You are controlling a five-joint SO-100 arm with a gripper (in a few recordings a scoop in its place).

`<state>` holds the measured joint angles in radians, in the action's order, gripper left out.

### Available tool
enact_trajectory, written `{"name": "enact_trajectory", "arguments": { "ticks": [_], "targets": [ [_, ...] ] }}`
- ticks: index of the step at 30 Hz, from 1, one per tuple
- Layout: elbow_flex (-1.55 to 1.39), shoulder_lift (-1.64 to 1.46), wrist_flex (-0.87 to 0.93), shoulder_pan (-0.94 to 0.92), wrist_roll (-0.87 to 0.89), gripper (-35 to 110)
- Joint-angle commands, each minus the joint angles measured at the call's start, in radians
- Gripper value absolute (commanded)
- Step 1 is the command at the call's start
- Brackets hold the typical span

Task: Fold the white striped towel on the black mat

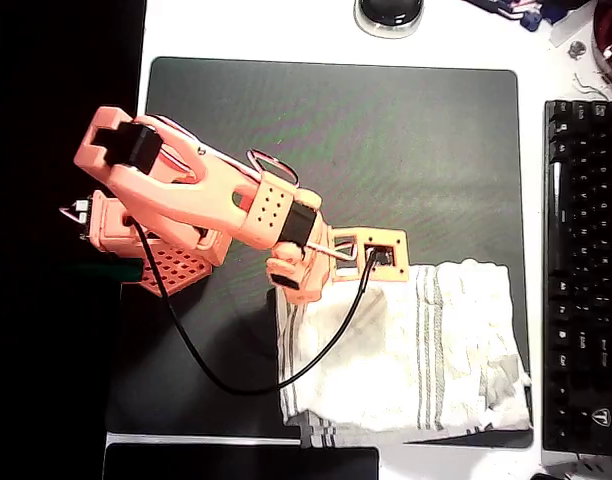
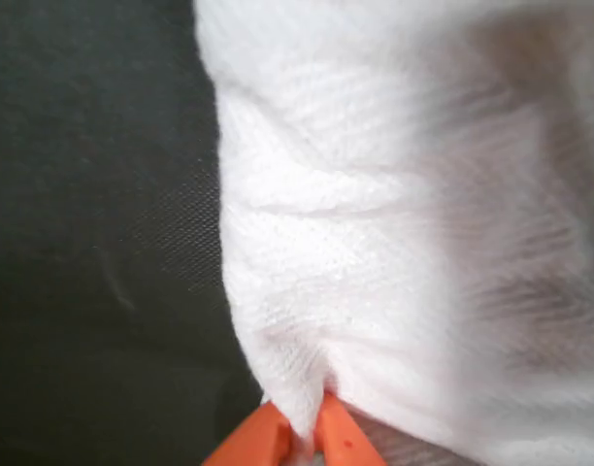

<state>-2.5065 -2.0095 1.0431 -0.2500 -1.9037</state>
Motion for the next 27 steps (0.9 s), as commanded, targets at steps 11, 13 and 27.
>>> {"name": "enact_trajectory", "arguments": {
  "ticks": [11, 13, 27],
  "targets": [
    [0.061, -0.038, 0.034, 0.15, 0.141, 8],
    [0.063, -0.057, 0.035, 0.143, 0.141, 10],
    [-0.153, -0.641, 0.192, 0.202, 0.181, 3]
  ]
}}
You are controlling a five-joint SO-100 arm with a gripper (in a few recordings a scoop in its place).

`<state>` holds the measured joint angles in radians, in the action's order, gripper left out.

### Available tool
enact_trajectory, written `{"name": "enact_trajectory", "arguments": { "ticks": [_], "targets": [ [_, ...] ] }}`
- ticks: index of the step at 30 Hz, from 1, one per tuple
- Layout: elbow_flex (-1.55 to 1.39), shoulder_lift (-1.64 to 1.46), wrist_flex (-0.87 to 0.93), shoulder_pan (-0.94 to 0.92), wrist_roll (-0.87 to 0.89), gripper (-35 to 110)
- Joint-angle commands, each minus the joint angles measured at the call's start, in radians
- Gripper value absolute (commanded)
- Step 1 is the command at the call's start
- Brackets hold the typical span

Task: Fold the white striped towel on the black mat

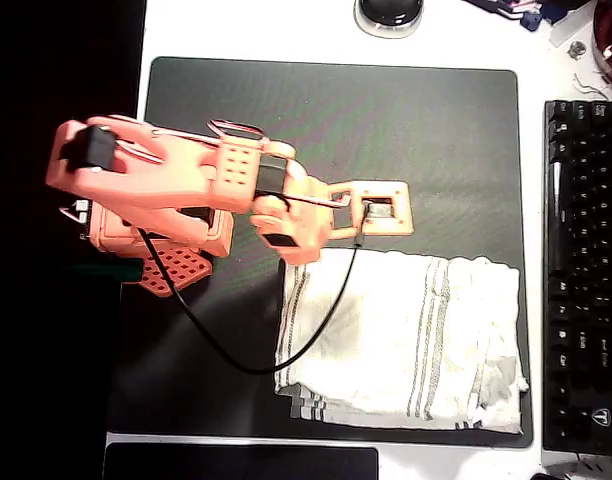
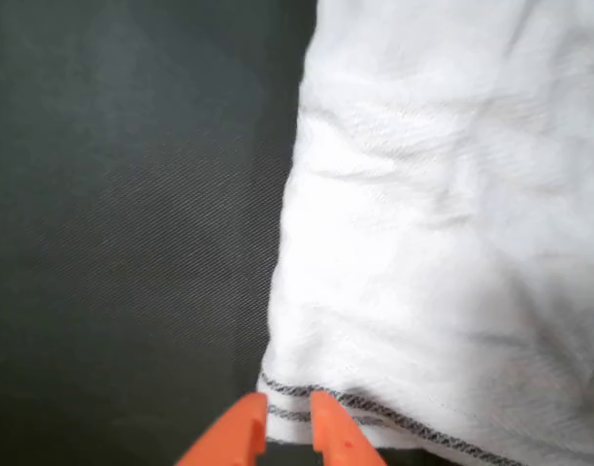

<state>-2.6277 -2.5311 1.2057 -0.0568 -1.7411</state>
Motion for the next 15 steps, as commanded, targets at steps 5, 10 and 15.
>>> {"name": "enact_trajectory", "arguments": {
  "ticks": [5, 10, 15],
  "targets": [
    [-0.17, -0.288, -0.04, 0.034, 0.072, 0],
    [-0.331, -0.462, -0.086, 0.037, 0.078, 0],
    [-0.456, -0.611, -0.075, 0.072, 0.12, 0]
  ]
}}
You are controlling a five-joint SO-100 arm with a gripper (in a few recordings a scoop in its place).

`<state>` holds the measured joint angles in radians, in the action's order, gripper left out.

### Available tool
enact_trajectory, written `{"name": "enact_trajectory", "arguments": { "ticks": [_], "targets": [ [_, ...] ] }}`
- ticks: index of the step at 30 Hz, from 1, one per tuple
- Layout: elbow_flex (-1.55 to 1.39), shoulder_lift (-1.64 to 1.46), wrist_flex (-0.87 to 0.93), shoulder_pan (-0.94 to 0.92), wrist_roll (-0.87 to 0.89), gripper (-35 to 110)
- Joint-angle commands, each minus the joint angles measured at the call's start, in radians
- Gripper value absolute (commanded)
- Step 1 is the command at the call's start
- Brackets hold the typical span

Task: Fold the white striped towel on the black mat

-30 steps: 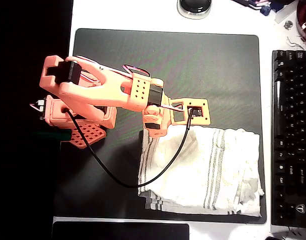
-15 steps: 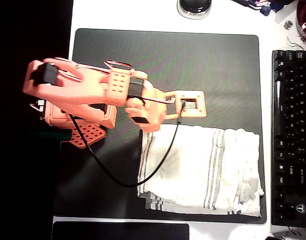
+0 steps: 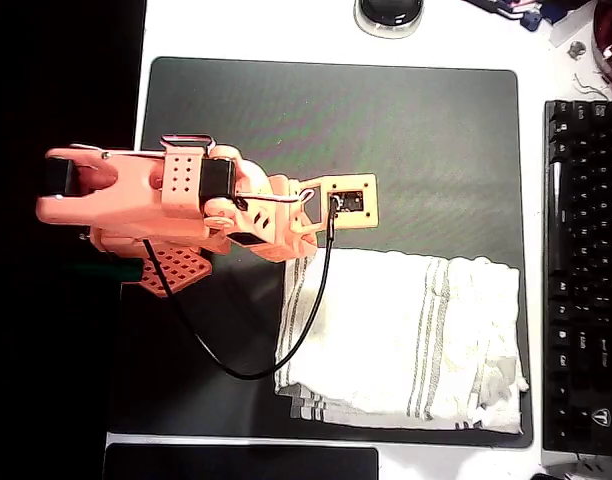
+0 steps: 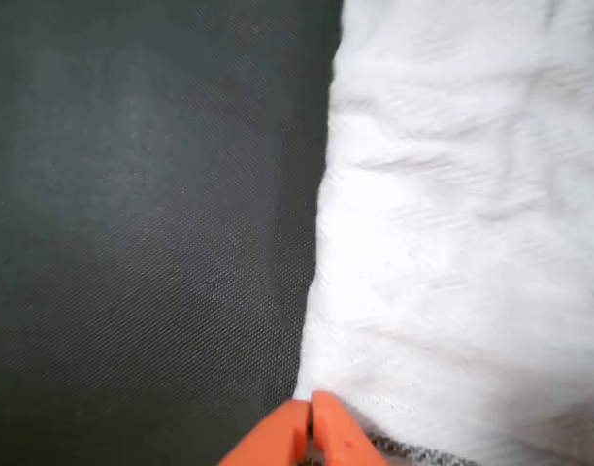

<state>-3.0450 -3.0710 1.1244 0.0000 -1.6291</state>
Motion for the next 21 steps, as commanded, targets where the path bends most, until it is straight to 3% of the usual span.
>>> {"name": "enact_trajectory", "arguments": {
  "ticks": [1, 21],
  "targets": [
    [-0.06, -0.098, 0.008, 0.015, 0.009, 0],
    [-0.11, -0.288, 0.264, 0.066, 0.055, 0]
  ]
}}
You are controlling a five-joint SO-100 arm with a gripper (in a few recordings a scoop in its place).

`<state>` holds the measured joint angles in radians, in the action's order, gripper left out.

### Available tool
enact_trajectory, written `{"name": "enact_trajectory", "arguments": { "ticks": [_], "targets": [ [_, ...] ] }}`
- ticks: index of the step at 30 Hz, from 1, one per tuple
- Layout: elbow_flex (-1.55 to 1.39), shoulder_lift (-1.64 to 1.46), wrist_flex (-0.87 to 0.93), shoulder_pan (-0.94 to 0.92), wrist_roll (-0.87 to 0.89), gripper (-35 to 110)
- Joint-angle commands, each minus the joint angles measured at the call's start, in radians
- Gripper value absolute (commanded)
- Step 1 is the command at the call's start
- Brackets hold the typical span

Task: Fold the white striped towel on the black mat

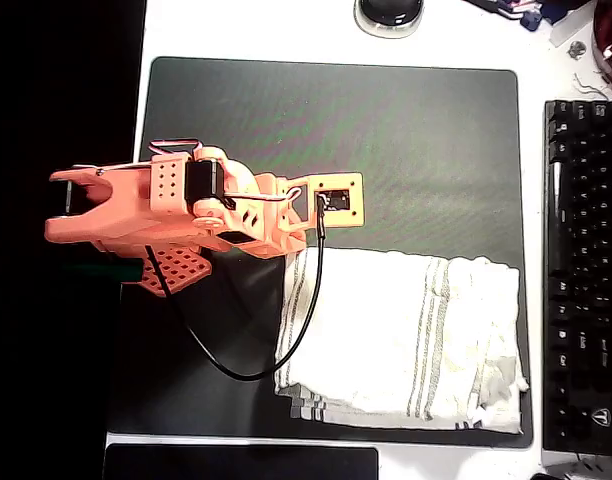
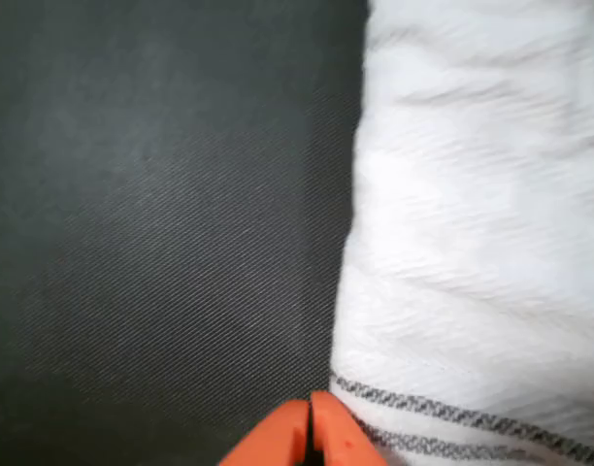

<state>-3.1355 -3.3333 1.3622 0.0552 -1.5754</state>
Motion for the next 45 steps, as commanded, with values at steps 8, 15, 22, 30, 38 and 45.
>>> {"name": "enact_trajectory", "arguments": {
  "ticks": [8, 15, 22, 30, 38, 45],
  "targets": [
    [-0.021, -0.026, 0.026, 0.012, 0.025, 0],
    [-0.021, -0.026, 0.026, 0.002, 0.023, 0],
    [-0.021, -0.026, 0.028, -0.028, 0.023, 0],
    [-0.021, -0.026, 0.028, -0.026, 0.025, 0],
    [-0.021, -0.026, 0.028, -0.026, 0.025, 0],
    [-0.021, -0.026, 0.028, -0.026, 0.025, 0]
  ]
}}
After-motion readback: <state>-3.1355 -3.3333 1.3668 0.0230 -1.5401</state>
